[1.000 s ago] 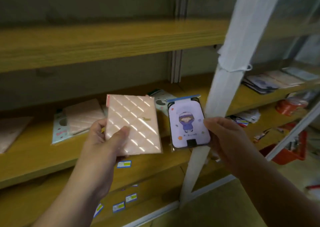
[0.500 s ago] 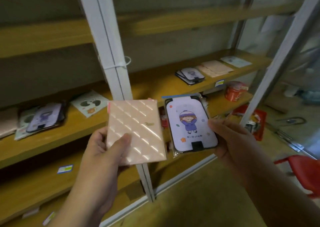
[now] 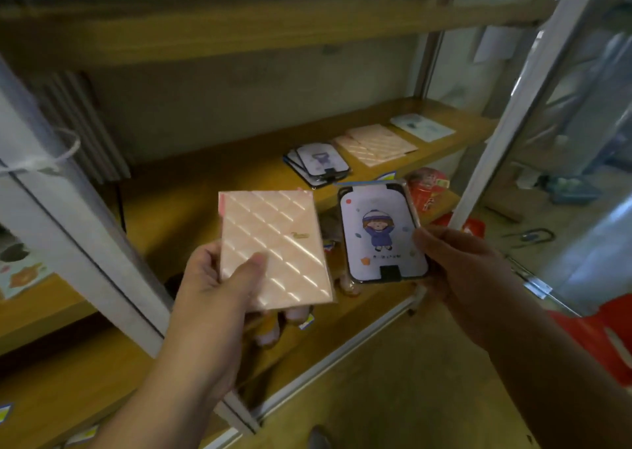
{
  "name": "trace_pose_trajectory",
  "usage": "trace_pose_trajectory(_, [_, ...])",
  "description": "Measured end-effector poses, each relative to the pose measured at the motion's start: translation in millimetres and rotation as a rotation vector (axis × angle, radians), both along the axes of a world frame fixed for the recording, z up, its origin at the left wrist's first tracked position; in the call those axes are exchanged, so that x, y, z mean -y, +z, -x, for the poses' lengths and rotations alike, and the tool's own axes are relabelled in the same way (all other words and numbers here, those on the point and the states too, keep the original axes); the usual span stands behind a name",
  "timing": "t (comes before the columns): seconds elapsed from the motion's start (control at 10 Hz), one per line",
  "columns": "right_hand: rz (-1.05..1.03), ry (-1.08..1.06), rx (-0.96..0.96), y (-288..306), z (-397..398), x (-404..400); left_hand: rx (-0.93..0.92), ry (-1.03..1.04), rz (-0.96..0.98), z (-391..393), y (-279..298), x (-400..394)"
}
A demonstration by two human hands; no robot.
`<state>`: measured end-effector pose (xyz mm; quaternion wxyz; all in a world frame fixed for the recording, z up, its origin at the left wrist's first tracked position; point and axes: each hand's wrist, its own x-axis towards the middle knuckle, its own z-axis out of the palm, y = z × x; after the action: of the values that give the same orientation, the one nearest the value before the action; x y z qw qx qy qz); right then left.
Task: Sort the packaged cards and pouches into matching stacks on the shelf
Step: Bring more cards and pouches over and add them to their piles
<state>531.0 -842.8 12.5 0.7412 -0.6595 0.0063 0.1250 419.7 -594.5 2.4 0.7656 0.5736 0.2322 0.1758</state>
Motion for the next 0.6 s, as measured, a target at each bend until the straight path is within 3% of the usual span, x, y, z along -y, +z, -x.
trace_pose_trajectory(0.3, [0.589,0.092,0.273,23,-174,-82,0.023,0.079,0.079,-116,5,-36])
trace_pose_trajectory(0.6, [0.952,0.235,0.451,10,-270,-158,0.023,0.127,0.12,-170,12,-51])
